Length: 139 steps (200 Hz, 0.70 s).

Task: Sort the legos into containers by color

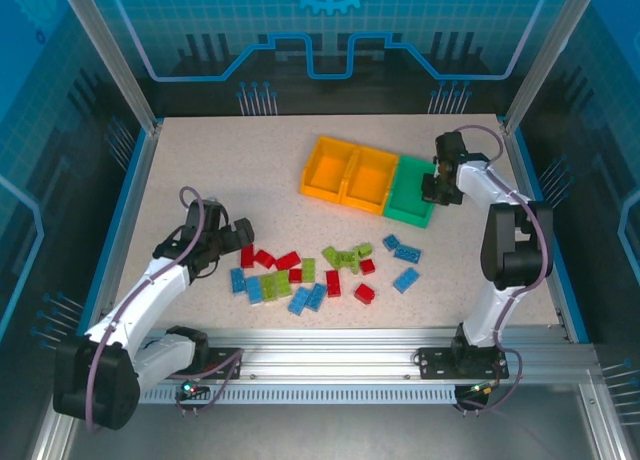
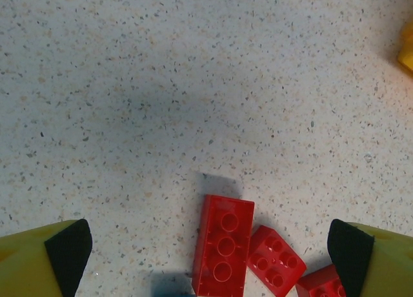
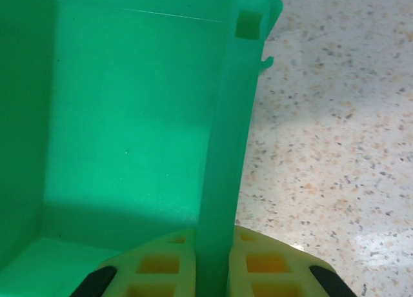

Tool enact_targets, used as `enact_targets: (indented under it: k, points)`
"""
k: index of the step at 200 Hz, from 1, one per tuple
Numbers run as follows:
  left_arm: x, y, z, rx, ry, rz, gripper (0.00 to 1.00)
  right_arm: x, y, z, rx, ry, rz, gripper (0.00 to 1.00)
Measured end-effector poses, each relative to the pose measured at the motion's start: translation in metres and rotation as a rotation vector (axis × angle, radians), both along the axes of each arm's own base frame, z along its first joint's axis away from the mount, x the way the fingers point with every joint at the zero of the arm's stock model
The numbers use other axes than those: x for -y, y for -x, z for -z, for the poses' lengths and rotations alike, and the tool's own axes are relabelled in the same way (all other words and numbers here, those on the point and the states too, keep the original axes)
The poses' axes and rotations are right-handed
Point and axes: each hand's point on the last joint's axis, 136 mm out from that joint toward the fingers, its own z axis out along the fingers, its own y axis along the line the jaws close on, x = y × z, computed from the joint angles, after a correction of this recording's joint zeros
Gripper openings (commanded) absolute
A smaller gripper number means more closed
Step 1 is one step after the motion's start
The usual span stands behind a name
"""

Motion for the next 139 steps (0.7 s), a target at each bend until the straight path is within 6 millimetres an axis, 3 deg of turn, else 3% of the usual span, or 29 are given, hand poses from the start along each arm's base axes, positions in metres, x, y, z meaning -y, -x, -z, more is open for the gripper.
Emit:
enact_targets:
  k: [66,97,124,139]
  points:
    - [0.019,0.009,0.029,-0.119,0.007,0.058,0.96,-0.051,-0.012,-0.001,0.026,0.009,-0.183,0.10]
    - [0.023,0.014,0.048,-0.196,0.001,0.070,0.92,-0.062,-0.011,-0.001,0.029,0.004,-0.228,0.12]
    - [0.024,0.016,0.062,-0.249,0.001,0.075,0.82,-0.062,-0.011,-0.001,0.030,0.004,-0.235,0.25]
    - [0.026,0.013,0.067,-0.274,-0.004,0.079,0.80,-0.062,-0.012,-0.001,0.033,0.006,-0.241,0.39]
